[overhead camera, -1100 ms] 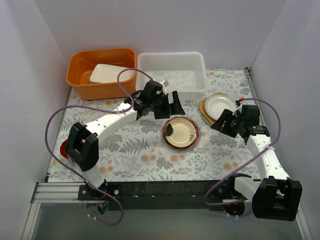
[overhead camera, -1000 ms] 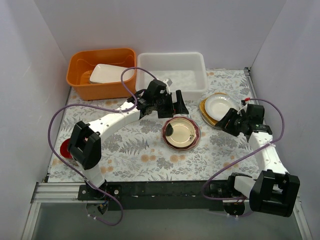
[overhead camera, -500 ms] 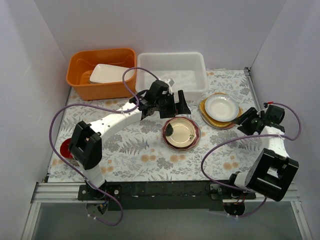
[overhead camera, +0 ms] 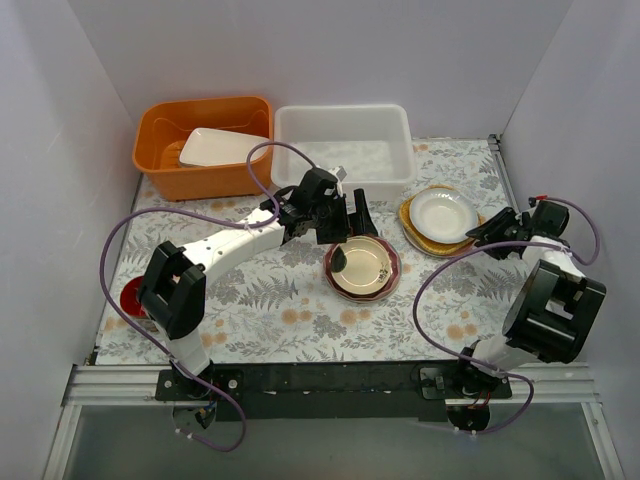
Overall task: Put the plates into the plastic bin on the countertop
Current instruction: Pick up the plate at the center of the board.
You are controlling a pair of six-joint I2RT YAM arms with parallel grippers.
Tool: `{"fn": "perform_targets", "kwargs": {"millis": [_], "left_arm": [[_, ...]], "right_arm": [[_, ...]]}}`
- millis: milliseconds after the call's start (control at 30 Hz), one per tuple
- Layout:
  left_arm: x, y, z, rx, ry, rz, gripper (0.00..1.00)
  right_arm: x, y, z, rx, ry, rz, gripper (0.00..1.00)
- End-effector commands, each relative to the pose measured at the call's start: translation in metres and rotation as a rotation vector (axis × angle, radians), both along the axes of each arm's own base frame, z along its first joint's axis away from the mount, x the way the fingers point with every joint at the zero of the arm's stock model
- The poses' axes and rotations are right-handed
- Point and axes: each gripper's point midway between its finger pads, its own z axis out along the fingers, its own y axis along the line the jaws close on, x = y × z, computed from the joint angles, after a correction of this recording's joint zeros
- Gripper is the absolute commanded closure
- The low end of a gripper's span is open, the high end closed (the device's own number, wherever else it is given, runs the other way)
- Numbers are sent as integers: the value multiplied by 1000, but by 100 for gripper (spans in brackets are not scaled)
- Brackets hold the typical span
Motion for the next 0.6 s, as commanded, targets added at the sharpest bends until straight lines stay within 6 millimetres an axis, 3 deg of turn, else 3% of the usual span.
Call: {"fn": "perform_targets", "kwargs": {"millis": [0, 567], "left_arm": [[-4, 1, 6, -4, -27, -8, 2], [-5, 2, -14, 27, 7, -11, 2]], "right_arm": [[26, -12, 16, -13, -87, 2, 50], [50, -10, -9, 79, -98, 23, 58]]}}
